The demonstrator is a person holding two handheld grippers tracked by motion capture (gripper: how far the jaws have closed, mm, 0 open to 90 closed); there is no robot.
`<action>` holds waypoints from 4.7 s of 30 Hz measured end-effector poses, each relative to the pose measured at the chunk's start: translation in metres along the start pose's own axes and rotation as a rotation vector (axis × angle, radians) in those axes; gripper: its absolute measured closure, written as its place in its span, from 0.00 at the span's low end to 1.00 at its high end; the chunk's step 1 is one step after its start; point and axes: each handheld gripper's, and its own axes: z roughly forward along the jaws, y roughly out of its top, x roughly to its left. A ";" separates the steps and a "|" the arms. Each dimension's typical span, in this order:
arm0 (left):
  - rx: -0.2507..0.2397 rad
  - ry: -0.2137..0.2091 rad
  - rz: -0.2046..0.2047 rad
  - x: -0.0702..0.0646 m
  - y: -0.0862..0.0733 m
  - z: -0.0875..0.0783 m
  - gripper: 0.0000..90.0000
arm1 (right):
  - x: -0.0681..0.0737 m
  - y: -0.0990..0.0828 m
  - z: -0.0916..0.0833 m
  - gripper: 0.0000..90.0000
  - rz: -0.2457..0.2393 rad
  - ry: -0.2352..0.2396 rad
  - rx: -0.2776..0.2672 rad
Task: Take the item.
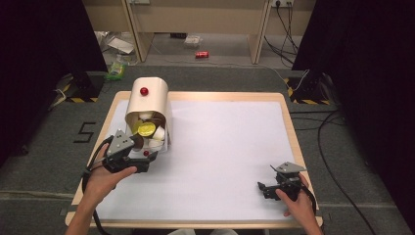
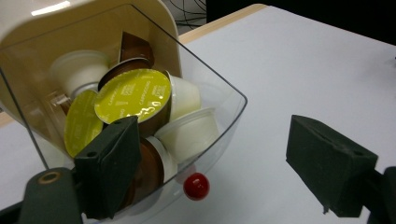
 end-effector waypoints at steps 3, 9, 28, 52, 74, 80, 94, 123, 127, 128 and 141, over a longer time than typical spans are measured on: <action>-0.001 0.009 -0.003 0.003 0.003 0.002 0.20 | 0.000 0.000 0.000 0.00 0.001 0.000 -0.001; -0.007 0.032 -0.025 0.011 0.011 0.007 0.20 | 0.000 0.000 0.000 0.00 0.001 0.000 0.001; 0.059 0.084 -0.074 0.035 0.023 0.032 0.33 | 0.000 0.000 0.000 0.00 0.000 0.001 0.000; 0.108 0.074 -0.085 0.043 0.025 0.054 0.37 | 0.000 0.000 0.000 0.00 0.001 0.001 -0.001; 0.086 0.048 -0.067 0.040 0.033 0.040 0.42 | 0.000 0.000 0.000 0.00 0.001 0.001 0.000; 0.078 0.033 -0.056 0.040 0.040 0.028 0.42 | 0.000 0.000 0.000 0.00 0.000 0.001 0.000; 0.048 0.056 -0.059 0.055 0.043 -0.005 0.42 | 0.000 0.000 0.000 0.00 -0.001 0.001 0.001; 0.035 0.172 -0.207 0.108 -0.016 -0.034 0.42 | 0.000 0.000 0.000 0.00 0.000 0.001 -0.001; 0.046 0.181 -0.218 0.110 -0.029 -0.031 0.42 | 0.000 0.000 0.000 0.00 0.001 0.000 0.000; 0.047 0.181 -0.223 0.110 -0.032 -0.030 0.42 | 0.000 0.000 0.000 0.00 0.002 0.000 0.000; 0.104 0.210 -0.250 0.114 -0.060 -0.010 0.42 | 0.000 0.000 0.000 0.00 -0.001 0.000 0.000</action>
